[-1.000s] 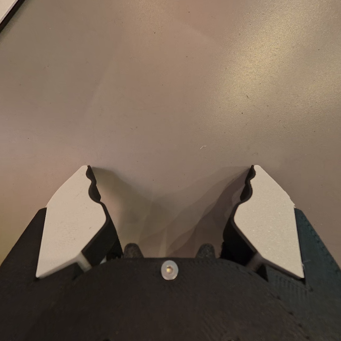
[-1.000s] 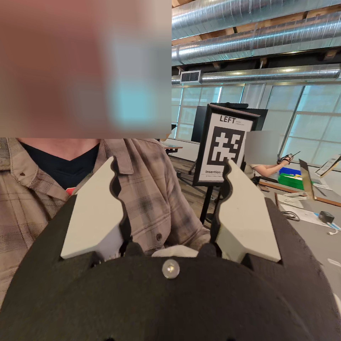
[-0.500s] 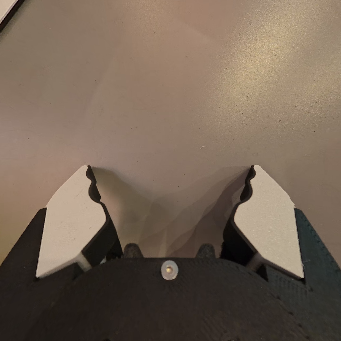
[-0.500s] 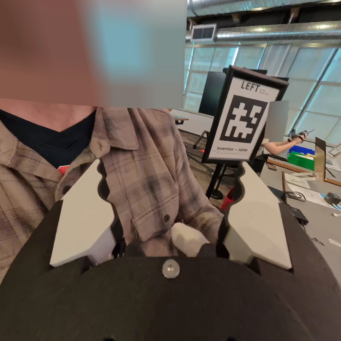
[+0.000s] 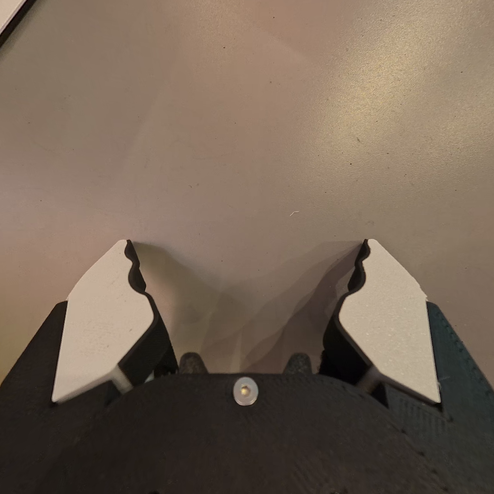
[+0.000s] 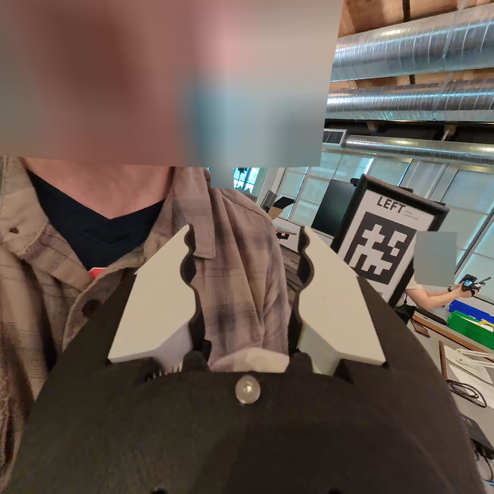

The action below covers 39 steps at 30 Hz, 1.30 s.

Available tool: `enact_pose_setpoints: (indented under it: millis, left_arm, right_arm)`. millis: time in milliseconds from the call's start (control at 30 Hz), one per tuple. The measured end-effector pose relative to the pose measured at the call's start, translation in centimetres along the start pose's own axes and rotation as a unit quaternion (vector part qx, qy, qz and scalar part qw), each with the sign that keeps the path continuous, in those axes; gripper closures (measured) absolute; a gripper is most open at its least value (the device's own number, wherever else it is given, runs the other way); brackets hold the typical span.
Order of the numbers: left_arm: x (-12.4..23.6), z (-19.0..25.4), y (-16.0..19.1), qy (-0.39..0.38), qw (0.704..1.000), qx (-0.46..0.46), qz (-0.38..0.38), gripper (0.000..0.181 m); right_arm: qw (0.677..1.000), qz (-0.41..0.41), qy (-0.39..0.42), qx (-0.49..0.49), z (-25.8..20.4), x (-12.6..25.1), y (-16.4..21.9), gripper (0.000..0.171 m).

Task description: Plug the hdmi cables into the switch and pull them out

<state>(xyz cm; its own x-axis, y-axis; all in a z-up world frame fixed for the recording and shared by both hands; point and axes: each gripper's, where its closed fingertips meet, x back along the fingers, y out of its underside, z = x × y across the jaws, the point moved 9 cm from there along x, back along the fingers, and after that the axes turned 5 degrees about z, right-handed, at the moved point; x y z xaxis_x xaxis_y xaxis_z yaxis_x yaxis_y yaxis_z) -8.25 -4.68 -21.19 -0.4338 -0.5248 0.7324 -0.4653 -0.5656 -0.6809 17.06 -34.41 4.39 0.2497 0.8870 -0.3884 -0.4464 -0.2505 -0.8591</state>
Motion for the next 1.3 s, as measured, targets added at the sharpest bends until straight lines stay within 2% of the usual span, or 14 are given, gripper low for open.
enact_pose_setpoints:
  millis: [67,133,233,333,400,467,500,567,667,800,900,967,1200,1300]
  left_arm:
    - [0.0,0.0,0.0,0.000,1.000,0.000,0.000,0.035]
    - [0.0,0.0,0.0,0.000,1.000,0.000,0.000,0.035]
    - [0.0,0.0,0.0,0.000,1.000,0.000,0.000,0.035]
    - [0.0,0.0,0.0,0.000,1.000,0.000,0.000,0.035]
    - [0.0,0.0,0.0,0.000,1.000,0.000,0.000,0.035]
    - [0.0,0.0,0.0,0.000,1.000,0.000,0.000,0.035]
    - [0.0,0.0,0.0,0.000,1.000,0.000,0.000,0.035]
    - [0.0,0.0,0.0,0.000,1.000,0.000,0.000,0.035]
    - [0.0,0.0,0.0,0.000,1.000,0.000,0.000,0.035]
    - [0.0,0.0,0.0,0.000,1.000,0.000,0.000,0.035]
    - [0.0,0.0,0.0,0.000,1.000,0.000,0.000,0.035]
    - [0.0,0.0,0.0,0.000,1.000,0.000,0.000,0.035]
    - [0.0,0.0,0.0,0.000,1.000,0.000,0.000,0.035]
    - [0.0,0.0,0.0,0.000,1.000,0.000,0.000,0.035]
  right_arm:
    - [0.999,-0.038,-0.018,0.006,0.3,-0.4,0.9,0.092]
    - [0.995,-0.093,-0.038,0.009,0.5,-1.0,2.2,0.073]
    - [0.995,-0.088,-0.036,0.044,1.2,-1.4,1.6,0.071]
    - [0.993,-0.095,0.031,0.058,2.6,-0.7,0.7,0.158]
    - [0.987,-0.096,0.095,0.084,3.8,0.9,-0.3,0.171]
    - [0.971,-0.097,0.176,0.129,4.5,2.7,-1.5,0.171]
    - [0.959,-0.099,0.216,0.157,4.6,3.8,-2.1,0.171]
    - [0.907,-0.142,0.324,0.228,5.1,6.6,-3.0,0.171]
    - [0.804,-0.215,0.469,0.298,6.6,11.0,-3.1,0.171]
    - [0.660,-0.293,0.578,0.379,7.9,15.0,-2.0,0.171]
    - [0.616,-0.306,0.617,0.381,8.5,16.6,-1.8,0.165]
    - [0.591,-0.319,0.634,0.383,8.7,17.7,-1.3,0.171]
    - [0.575,-0.330,0.665,0.343,9.3,21.7,-0.2,0.160]
    - [0.573,-0.337,0.670,0.332,9.4,22.7,0.0,0.167]
